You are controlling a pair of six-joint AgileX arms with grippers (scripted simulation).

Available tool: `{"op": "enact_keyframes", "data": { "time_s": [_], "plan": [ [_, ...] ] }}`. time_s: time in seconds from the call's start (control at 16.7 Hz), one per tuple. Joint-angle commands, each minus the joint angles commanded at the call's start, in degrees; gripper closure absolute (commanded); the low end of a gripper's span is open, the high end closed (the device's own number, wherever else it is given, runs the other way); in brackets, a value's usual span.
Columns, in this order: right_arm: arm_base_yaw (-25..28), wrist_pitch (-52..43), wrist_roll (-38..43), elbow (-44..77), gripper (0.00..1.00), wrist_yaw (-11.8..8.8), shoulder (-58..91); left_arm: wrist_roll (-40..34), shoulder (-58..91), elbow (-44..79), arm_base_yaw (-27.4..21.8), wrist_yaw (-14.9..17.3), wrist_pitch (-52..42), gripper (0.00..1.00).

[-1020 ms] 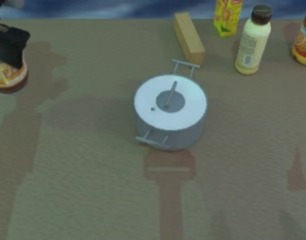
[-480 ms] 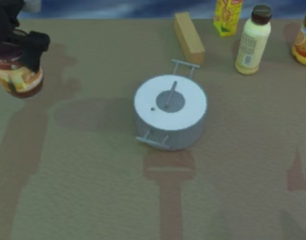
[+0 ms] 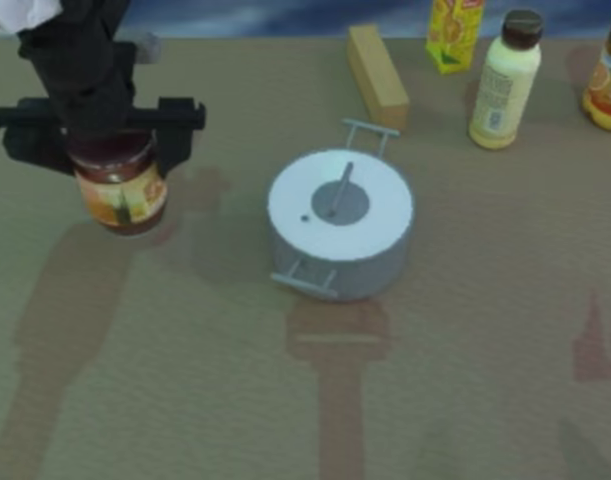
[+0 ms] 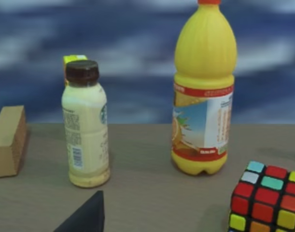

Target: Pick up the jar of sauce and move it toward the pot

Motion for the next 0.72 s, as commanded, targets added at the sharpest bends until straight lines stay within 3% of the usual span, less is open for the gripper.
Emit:
{"op": "enact_keyframes", "data": {
  "time_s": [0.18,0.48,0.72],
  "plan": [
    [0.0,0.0,0.0,0.0,0.0,0.0,0.0,-4.22,-0.49,-1.79,-2.26,-1.09,1.69,1.0],
    [0.0,0.0,0.0,0.0,0.0,0.0,0.0,-4.23,-0.23,-1.9,-2.07,-1.03,1.85,1.0],
    [0.0,0.0,0.0,0.0,0.0,0.0,0.0,-3.91,1.62,-5.63,-2.09,-1.0,7.92,1.0]
  ]
}}
